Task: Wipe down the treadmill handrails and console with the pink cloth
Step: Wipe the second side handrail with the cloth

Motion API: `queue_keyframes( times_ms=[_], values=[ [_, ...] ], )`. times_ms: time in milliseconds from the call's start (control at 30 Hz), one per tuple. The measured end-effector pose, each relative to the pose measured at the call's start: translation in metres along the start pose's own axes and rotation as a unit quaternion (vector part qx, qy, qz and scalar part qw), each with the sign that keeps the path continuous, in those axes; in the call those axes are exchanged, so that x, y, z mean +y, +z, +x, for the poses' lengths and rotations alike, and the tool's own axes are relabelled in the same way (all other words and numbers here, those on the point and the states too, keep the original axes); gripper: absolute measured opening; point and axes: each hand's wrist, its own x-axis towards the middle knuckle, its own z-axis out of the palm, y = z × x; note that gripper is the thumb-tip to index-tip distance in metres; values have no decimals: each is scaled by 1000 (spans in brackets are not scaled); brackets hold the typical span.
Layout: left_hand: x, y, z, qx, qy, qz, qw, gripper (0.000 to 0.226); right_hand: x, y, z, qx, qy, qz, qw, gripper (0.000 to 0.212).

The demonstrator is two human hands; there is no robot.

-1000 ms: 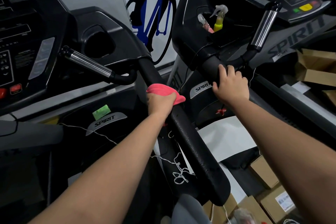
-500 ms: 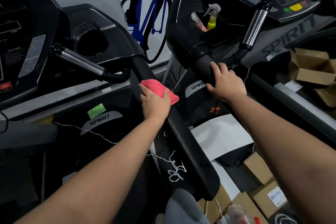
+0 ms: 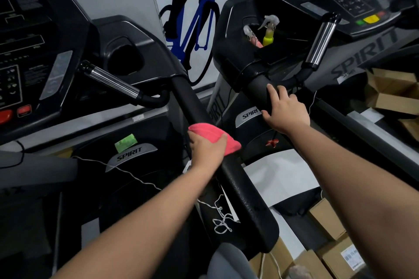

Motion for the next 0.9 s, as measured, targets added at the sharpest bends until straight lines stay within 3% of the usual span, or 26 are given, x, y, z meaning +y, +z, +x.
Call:
queue_keyframes(
  times_ms=[133, 267, 367, 533, 633, 733, 900],
  values=[
    [13, -6, 14, 22, 86, 108, 990, 97, 0, 0, -3, 1, 0, 3, 1000, 76],
    [-6, -13, 5, -41, 229, 203, 951, 65, -1, -1, -3, 3, 1, 0, 1000, 76],
    [-22, -21, -3, -99, 324, 266, 903, 50, -1, -1, -3, 8, 4, -4, 1000, 76],
    [-37, -24, -19, -123, 443, 293, 838, 55, -2, 0, -3, 7, 1, -5, 1000, 76],
    [-27, -34, 8, -149, 519, 360, 761, 55, -2, 1, -2, 7, 1, -3, 1000, 75],
    [10, -39, 40, -183, 503, 481, 694, 65, -1, 0, -1, 11, -1, -4, 1000, 75],
    [51, -11, 47, -195, 381, 656, 621, 50, -1, -1, -1, 8, 1, -7, 1000, 75]
  ],
)
